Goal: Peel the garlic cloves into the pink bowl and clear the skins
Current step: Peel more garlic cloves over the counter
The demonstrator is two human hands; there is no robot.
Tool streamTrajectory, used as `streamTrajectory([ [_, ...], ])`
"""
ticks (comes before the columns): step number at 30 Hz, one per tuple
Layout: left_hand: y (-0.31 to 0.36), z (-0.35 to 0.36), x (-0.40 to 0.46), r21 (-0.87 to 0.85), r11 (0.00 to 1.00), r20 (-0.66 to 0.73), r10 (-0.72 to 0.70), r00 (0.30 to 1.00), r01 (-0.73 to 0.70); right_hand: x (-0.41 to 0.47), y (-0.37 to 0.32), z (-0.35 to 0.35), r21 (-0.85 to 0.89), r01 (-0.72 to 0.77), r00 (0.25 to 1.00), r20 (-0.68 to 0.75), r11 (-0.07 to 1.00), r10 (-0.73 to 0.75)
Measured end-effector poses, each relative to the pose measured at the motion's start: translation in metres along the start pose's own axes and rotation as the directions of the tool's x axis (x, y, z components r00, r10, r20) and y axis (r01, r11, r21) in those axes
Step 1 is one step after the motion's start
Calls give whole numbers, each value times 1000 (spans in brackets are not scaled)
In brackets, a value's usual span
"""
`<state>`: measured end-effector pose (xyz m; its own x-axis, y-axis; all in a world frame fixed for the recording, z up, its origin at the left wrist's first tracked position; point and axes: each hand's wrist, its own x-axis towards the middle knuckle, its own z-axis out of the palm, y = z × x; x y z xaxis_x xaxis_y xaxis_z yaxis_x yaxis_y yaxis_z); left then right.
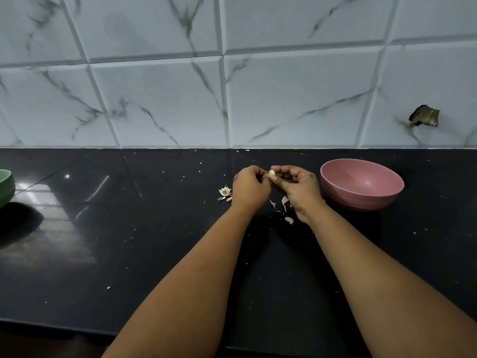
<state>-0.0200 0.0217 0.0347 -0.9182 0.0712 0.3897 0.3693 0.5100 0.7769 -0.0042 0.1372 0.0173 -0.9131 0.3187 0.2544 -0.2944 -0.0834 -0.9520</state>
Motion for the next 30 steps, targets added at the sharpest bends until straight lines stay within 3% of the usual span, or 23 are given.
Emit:
streamTrajectory([
  [13, -3, 4, 2, -68, 997, 32, -35, 999, 38, 2, 2, -1, 16, -22, 1000, -11, 1000, 22],
  [30, -4, 3, 2, 62, 998, 8, -7, 1000, 7, -1, 1, 2, -44, 7, 1000, -14, 999, -7],
])
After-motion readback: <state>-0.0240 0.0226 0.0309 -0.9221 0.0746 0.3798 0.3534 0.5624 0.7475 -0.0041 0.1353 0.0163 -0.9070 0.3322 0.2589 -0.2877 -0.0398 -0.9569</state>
